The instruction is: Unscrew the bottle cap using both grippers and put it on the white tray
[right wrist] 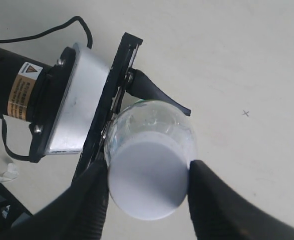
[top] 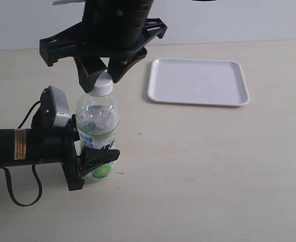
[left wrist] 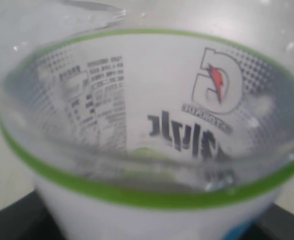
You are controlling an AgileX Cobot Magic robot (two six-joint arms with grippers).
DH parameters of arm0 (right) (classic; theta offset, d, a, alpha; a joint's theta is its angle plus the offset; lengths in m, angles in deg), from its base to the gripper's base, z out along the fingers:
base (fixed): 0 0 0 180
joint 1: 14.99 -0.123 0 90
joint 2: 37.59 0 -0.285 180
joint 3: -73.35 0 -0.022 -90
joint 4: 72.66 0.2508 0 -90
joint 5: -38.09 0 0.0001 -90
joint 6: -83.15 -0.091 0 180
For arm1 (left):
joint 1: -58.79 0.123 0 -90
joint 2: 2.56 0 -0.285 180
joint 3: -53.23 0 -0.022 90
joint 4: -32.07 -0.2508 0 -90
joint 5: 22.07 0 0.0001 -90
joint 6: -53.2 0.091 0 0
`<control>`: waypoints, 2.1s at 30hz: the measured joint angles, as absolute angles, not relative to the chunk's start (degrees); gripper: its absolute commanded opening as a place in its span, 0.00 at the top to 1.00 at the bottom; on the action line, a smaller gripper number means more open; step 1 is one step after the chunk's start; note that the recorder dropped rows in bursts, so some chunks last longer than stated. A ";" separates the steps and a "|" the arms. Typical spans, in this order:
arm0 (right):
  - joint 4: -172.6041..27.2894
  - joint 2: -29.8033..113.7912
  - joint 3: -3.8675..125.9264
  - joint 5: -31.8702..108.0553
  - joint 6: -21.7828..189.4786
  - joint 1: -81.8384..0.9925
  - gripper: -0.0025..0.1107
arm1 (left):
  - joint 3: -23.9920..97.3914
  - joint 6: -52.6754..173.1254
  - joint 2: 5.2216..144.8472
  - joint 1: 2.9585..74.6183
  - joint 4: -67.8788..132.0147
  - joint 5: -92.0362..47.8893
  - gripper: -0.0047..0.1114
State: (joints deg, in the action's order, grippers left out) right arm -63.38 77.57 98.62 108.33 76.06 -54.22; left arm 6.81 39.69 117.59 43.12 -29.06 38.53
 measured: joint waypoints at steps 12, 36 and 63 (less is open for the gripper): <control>-63.17 77.57 98.62 108.33 80.43 -54.22 0.98 | 6.81 39.69 117.59 43.12 -29.06 38.53 0.96; -62.96 77.57 98.62 108.22 125.89 -54.22 0.98 | 6.81 39.69 117.48 43.12 -29.47 38.20 0.96; -60.66 77.32 98.62 107.89 171.73 -54.22 0.98 | 6.81 39.09 117.48 43.12 -30.04 38.20 0.96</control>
